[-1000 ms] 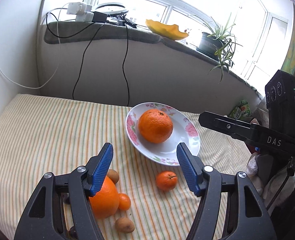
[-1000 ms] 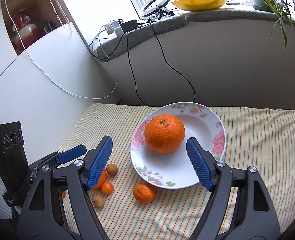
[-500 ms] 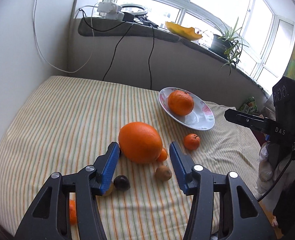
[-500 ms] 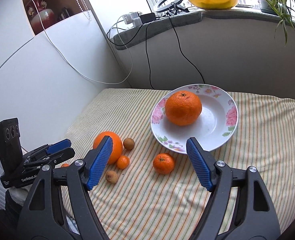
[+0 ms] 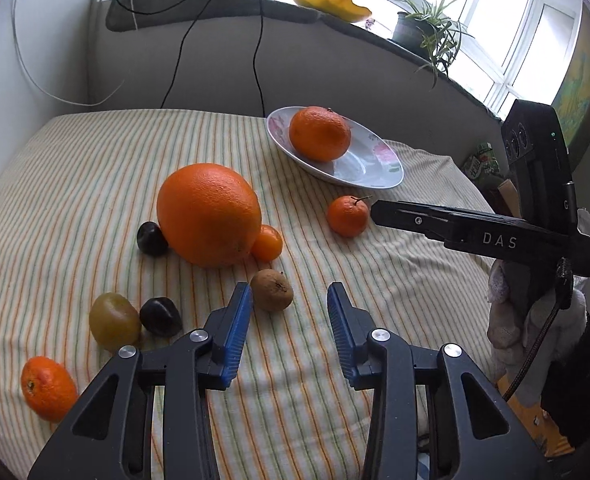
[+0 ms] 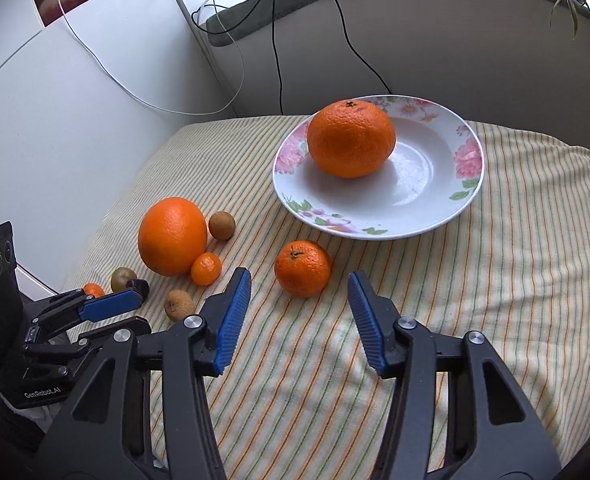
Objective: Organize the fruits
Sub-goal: 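Grasp a small tangerine with the right gripper while the left gripper grasps a brown kiwi, then carry the tangerine with the right gripper while the left gripper carries the kiwi to the plate, then open the right gripper on the plate while the left gripper releases the kiwi there, then move the right tool toward another large orange on the cloth, then close the right gripper around the large orange and lift it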
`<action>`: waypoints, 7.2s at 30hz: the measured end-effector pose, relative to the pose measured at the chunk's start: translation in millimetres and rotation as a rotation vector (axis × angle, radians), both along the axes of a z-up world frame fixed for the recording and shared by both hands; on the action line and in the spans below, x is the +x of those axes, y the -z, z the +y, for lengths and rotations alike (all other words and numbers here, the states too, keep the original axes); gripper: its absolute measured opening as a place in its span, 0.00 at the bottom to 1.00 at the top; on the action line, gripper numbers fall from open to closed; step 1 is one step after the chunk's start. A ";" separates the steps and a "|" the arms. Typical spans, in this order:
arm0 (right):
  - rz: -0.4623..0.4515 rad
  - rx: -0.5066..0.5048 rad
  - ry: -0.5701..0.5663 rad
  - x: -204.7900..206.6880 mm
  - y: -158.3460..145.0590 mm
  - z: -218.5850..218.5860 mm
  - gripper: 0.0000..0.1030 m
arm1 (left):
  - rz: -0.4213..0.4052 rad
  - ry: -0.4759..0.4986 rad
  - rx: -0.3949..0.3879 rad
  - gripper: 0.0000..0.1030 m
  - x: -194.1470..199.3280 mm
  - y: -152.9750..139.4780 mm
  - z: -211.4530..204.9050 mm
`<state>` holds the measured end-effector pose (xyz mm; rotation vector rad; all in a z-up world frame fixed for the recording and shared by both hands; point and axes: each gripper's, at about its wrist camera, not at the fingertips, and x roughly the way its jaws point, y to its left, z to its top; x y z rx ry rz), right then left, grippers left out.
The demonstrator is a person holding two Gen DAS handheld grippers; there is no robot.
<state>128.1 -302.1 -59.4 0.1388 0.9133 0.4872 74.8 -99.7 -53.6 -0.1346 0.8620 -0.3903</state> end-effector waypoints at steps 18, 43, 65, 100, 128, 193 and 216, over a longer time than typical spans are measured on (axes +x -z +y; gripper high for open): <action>0.015 -0.112 -0.039 24.7 18.5 28.1 0.44 | 0.029 -0.021 0.086 0.25 13.5 22.0 -7.0; -0.052 -0.052 -0.011 -9.2 -12.2 -5.6 0.37 | -0.022 0.032 0.020 0.25 15.0 -5.4 -25.5; -0.103 -0.077 0.085 31.3 -30.5 -56.4 0.37 | -0.061 0.096 -0.007 0.25 75.1 -22.5 -90.3; -0.054 -0.087 0.093 81.2 -10.5 -55.1 0.37 | -0.010 0.084 0.007 0.35 108.4 -4.5 -106.2; -0.132 -0.089 0.114 49.0 -41.7 -52.1 0.60 | -0.046 0.063 -0.021 0.44 80.4 -11.4 -84.8; 0.151 0.117 -0.256 40.6 -7.4 116.2 0.77 | -0.045 -0.094 -0.008 0.64 37.6 7.5 39.4; 0.250 0.152 -0.279 64.9 13.1 137.5 0.66 | -0.013 -0.078 -0.046 0.67 49.6 15.8 37.9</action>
